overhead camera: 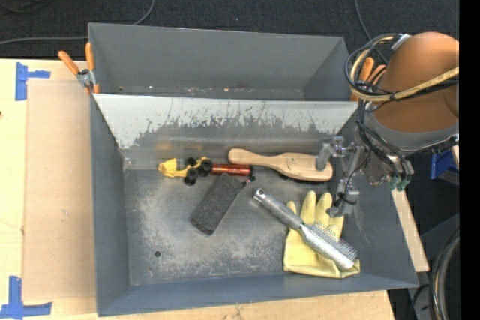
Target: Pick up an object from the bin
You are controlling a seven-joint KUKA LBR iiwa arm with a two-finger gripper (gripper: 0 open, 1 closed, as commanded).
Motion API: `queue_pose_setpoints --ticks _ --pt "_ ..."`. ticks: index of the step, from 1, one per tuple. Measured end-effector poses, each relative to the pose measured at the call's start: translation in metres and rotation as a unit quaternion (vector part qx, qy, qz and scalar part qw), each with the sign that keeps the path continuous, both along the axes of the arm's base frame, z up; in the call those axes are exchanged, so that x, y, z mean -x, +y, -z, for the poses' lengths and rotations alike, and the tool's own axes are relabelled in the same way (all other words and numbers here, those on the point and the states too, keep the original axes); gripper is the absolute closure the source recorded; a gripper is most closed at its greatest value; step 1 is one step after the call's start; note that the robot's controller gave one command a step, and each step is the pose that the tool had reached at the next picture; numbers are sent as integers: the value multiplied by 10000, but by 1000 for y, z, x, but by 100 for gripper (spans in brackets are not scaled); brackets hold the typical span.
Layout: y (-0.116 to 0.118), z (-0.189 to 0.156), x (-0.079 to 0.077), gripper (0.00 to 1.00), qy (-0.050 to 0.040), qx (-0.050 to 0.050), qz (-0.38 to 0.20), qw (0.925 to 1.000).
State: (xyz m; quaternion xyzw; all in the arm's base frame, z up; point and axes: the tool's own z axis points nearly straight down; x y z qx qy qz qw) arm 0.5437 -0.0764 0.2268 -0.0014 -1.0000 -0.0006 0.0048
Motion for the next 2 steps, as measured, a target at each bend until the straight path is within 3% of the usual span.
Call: queue_pose_setpoints --ticks 1,2 --pt "1 -4 -2 0 -43 4 -20 10000" --pt "-69 147 -17 0 -55 2 -712 9974"
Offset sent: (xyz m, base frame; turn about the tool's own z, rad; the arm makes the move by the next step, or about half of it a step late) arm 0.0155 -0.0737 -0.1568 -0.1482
